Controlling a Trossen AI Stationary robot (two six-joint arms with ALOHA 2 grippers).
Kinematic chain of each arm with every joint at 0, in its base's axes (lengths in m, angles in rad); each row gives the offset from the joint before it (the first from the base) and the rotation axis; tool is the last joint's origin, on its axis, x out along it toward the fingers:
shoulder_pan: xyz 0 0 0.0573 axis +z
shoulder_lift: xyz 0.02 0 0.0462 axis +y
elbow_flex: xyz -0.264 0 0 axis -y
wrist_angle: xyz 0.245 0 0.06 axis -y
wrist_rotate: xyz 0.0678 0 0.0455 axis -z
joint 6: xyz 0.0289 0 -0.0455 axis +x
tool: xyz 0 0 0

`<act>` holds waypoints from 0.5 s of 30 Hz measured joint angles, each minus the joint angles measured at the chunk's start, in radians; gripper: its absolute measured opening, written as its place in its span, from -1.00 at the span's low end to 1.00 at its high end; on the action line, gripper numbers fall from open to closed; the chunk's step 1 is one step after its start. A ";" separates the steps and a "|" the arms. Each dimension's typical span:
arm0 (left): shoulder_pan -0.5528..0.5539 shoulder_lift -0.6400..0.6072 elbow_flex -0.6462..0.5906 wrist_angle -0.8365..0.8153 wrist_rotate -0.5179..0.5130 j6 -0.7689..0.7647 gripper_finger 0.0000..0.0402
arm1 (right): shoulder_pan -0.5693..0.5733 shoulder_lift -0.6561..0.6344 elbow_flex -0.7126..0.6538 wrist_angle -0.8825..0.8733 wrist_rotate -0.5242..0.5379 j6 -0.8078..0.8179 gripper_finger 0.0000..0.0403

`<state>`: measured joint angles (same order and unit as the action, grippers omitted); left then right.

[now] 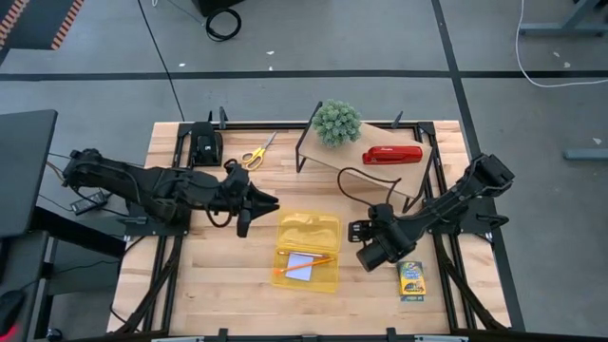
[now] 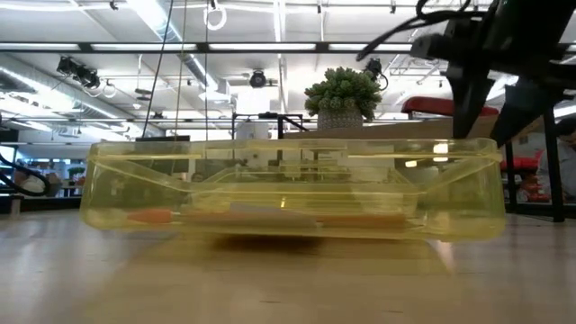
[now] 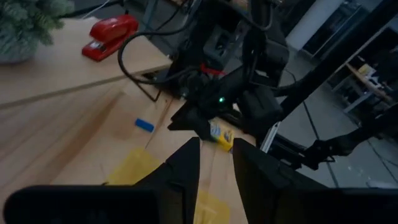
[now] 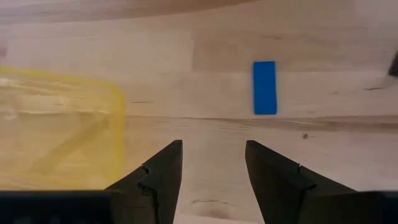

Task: Pack school essentials
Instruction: Put the eraser into the supply box

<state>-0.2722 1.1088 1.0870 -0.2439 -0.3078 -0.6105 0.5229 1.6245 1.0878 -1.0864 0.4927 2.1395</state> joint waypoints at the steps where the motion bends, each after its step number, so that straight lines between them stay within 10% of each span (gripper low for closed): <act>1: 0.000 0.000 0.000 -0.005 0.000 -0.008 -0.49 | -0.006 0.000 -0.009 0.016 -0.004 0.000 -0.09; 15: 0.000 0.000 0.000 -0.029 -0.002 -0.096 -0.48 | -0.109 0.000 -0.166 0.203 -0.027 -0.043 -0.09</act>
<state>-0.2723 1.1088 1.0870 -0.2726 -0.3099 -0.7064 0.4143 1.6241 0.9222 -0.8833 0.4662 2.0961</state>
